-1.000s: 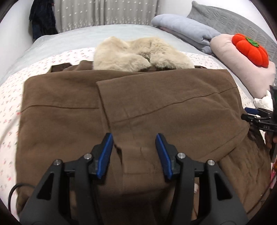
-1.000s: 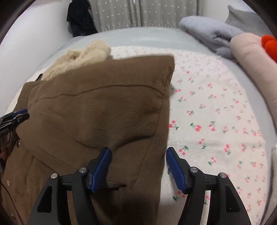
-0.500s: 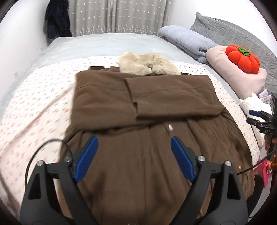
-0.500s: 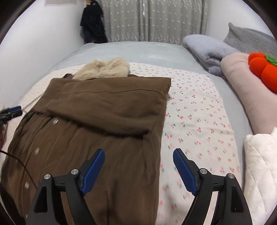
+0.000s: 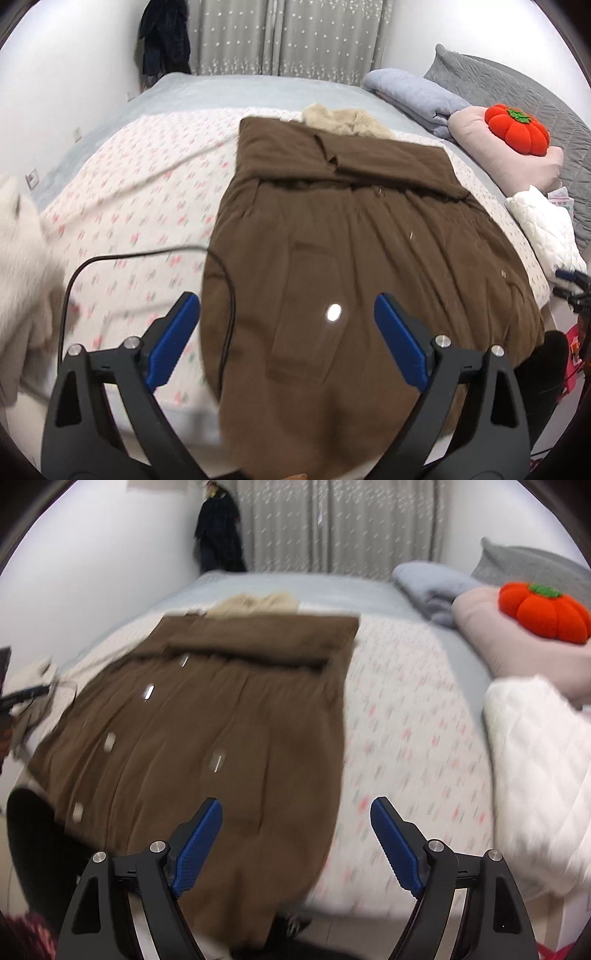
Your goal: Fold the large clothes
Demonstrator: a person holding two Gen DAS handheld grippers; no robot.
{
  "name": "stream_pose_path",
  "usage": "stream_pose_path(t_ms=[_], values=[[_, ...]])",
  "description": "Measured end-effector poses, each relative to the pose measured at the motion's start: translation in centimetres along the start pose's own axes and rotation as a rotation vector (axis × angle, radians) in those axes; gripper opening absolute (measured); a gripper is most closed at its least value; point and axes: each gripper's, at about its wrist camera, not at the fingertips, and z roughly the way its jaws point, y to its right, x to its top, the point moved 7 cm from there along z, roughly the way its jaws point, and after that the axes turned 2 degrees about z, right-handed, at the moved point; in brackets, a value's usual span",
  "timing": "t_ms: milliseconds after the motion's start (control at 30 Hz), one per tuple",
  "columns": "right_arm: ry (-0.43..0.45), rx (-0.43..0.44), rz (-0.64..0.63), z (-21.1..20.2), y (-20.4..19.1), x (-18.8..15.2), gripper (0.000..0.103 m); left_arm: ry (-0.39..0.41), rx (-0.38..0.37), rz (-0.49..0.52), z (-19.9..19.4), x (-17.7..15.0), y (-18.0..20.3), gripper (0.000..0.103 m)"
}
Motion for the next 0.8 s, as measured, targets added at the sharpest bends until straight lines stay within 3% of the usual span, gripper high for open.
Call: stream_pose_path(t_ms=[167,367,533,667,800], values=[[-0.036,0.118,0.062,0.2,-0.9,-3.0,0.084,-0.073,-0.045,-0.080,-0.4,-3.6,-2.9,0.095],[-0.046,0.237,0.156,1.3,-0.2,-2.4,0.084,-0.109,-0.211,-0.211,-0.1,-5.8,-5.6,0.095],[-0.094,0.315,0.345,3.5,2.4,-1.5,0.084,-0.085,-0.169,-0.333,-0.6,-6.4,-9.2,0.095],[-0.109,0.315,0.461,3.9,4.4,-1.7,0.084,-0.093,-0.088,-0.332,-3.0,-7.0,-10.3,0.095],[-0.054,0.284,0.449,1.6,5.4,-1.2,0.084,0.053,-0.023,-0.269,-9.6,-6.1,-10.3,0.095]])
